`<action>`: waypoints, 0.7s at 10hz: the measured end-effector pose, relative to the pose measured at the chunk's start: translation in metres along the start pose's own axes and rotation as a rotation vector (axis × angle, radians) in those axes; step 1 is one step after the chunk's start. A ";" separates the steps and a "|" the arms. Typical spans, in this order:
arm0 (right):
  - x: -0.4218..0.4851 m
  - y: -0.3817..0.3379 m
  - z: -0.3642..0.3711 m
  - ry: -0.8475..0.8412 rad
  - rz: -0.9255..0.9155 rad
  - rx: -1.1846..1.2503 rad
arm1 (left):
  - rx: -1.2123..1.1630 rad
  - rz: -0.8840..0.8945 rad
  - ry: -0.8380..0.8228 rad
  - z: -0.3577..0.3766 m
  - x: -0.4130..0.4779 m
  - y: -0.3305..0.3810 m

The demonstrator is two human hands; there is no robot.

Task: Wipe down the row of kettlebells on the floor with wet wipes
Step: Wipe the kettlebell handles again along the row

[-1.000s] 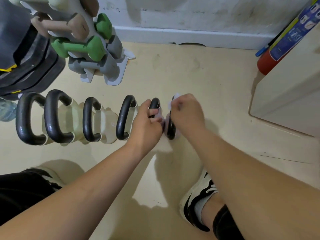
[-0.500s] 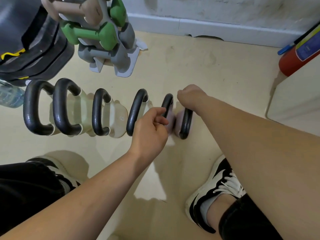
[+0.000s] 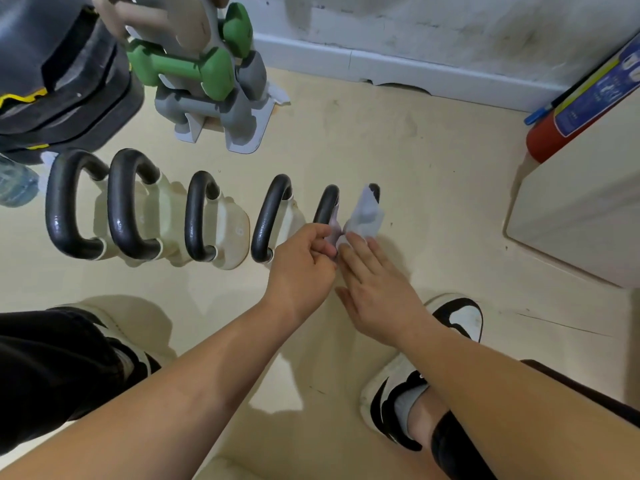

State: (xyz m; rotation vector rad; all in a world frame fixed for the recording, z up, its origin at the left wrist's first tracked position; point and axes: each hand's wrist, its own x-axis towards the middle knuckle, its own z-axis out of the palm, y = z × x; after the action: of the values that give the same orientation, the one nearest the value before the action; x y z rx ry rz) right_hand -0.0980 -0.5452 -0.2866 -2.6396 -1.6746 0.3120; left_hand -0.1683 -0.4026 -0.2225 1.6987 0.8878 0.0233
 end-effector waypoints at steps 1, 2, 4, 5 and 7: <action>0.010 0.014 -0.003 0.028 -0.003 -0.003 | -0.004 -0.005 -0.004 -0.001 -0.001 -0.006; 0.039 0.022 -0.013 0.089 0.180 0.159 | 0.008 -0.014 0.002 0.000 0.000 -0.010; 0.117 0.049 -0.039 0.081 0.662 0.952 | 0.014 -0.033 -0.050 0.008 0.000 -0.018; 0.120 0.058 -0.050 0.067 0.864 1.315 | 0.013 -0.036 -0.075 0.011 0.001 -0.016; 0.096 0.012 -0.055 0.153 0.802 0.950 | -0.012 -0.075 -0.123 0.012 -0.002 -0.014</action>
State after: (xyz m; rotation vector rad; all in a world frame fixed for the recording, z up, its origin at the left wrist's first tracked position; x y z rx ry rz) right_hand -0.0389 -0.4585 -0.2503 -2.2738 -0.1850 0.6590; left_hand -0.1719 -0.4123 -0.2376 1.6359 0.8569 -0.1250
